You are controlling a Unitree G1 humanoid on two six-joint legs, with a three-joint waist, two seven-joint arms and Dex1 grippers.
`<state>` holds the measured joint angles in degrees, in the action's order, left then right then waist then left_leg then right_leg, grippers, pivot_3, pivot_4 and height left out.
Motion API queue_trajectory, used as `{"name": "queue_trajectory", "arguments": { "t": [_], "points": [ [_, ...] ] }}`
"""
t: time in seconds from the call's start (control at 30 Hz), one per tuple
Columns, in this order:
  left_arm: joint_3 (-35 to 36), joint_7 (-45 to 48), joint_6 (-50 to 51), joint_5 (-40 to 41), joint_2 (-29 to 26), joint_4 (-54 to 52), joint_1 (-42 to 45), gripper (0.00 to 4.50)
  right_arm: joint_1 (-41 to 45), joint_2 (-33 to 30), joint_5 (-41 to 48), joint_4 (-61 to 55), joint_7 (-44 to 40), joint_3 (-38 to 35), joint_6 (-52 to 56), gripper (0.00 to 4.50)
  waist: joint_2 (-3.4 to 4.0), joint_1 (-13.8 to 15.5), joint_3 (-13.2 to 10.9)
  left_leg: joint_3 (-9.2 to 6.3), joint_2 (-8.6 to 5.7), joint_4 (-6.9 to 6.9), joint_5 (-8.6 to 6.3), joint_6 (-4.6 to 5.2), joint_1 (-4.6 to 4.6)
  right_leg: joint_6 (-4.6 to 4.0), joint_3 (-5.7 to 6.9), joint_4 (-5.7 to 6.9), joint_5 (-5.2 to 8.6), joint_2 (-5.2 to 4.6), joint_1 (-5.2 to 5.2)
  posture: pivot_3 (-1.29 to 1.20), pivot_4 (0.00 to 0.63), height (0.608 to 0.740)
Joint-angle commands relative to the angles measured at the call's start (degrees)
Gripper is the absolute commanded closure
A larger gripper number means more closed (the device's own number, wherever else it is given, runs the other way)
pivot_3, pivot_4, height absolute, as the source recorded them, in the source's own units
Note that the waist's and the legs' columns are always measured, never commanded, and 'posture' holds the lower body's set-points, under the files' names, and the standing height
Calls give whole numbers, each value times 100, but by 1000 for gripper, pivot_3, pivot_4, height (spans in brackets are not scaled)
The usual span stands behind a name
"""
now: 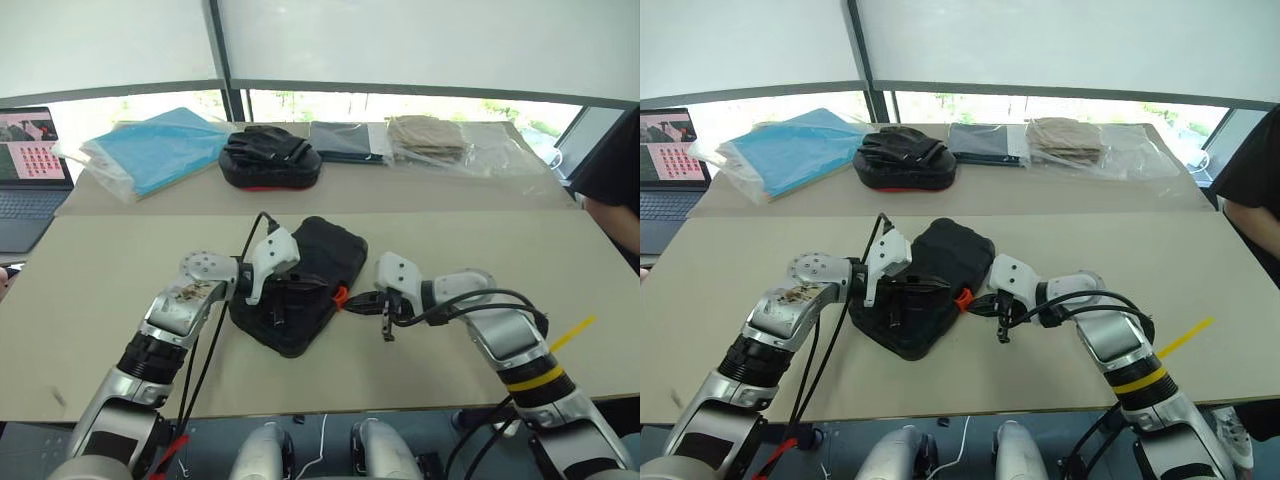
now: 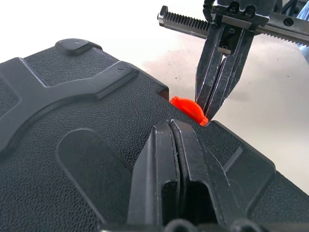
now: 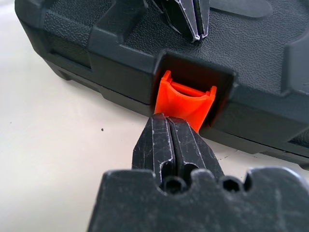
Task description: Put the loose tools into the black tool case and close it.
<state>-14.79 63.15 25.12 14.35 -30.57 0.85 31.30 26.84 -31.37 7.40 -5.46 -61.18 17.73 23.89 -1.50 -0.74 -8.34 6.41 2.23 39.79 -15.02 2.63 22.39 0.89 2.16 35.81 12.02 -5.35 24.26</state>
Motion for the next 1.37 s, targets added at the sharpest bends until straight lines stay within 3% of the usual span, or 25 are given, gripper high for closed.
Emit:
{"name": "queue_trajectory", "arguments": {
  "t": [0.03, 0.6, 0.73, 0.83, 0.87, 1.0, 1.17, 1.2, 1.3, 1.37],
  "points": [
    [-326, -1, 186, -233, 3, 324, -217, 4402, 234, 170, -53, 0, 153, 5, -250, 4500, 0, -12, 0, 1, 2, 0, 1, -1, -2, -3, -1, 1, 1, 2, 0, 0, 150, 740],
    [-308, -36, 295, -324, -129, 487, -384, 4402, 485, 750, -299, 660, 300, 29, -660, 4500, 2, -39, 2, 11, 32, -7, 2, -5, -8, -47, -3, 7, 11, 26, 8, 0, 150, 740],
    [394, -93, -481, 75, -35, 299, -636, 4402, 143, 337, -118, 170, 69, -192, -612, 4500, 5, -53, 2, 12, 36, -10, 1, -6, -8, -50, -3, 8, 13, 25, 13, 0, 150, 740],
    [1075, -37, -1025, 458, -126, -78, -1011, 3781, -310, -3, 293, -299, -32, -645, -467, 4500, 7, -40, 2, 15, 35, -30, 1, -8, -4, -73, -6, 7, 0, 16, 25, 0, 150, 740],
    [1279, 27, -1144, 571, -227, -216, -1161, 3252, -474, -110, 474, -456, -74, -831, -387, 4213, 6, -30, 2, 15, 35, -35, -2, -12, -4, -76, -5, 6, -6, 15, 25, 0, 150, 740],
    [2323, 71, -1368, 904, -820, -609, -2067, 1999, -1238, -687, 636, -709, -229, -1522, -1169, 3082, 6, -12, 2, 16, 34, -65, -10, -27, 6, -72, 1, -2, 3, 15, 46, 0, 150, 740],
    [3177, -181, -2277, 500, -1227, -460, -3299, 215, -1812, -799, 1167, -92, -819, -2246, -2678, 1341, 6, 5, 2, 23, 28, -88, -16, -36, 27, -67, 2, -4, 22, 13, 76, 0, 150, 740],
    [3344, -221, -2496, 456, -1244, -384, -3550, 0, -1873, -815, 1243, 115, -925, -2361, -2902, 992, 6, 5, 2, 24, 27, -88, -16, -36, 27, -67, 3, -7, 22, 13, 75, 0, 150, 740],
    [3564, -316, -2805, 434, -1221, -351, -4005, 0, -1919, -858, 1460, 507, -1052, -2551, -2979, 22, 6, 8, -8, 29, 27, -88, -18, -36, 24, -62, 1, -16, 25, 11, 71, 0, 150, 740],
    [3630, -405, -2864, 459, -1171, -404, -4222, 0, -1968, -833, 1436, 814, -1094, -2589, -3209, 22, -5, 11, -15, 30, 27, -84, -17, -37, 32, -63, 2, -15, 25, 8, 77, 0, 150, 740]
  ]
}}
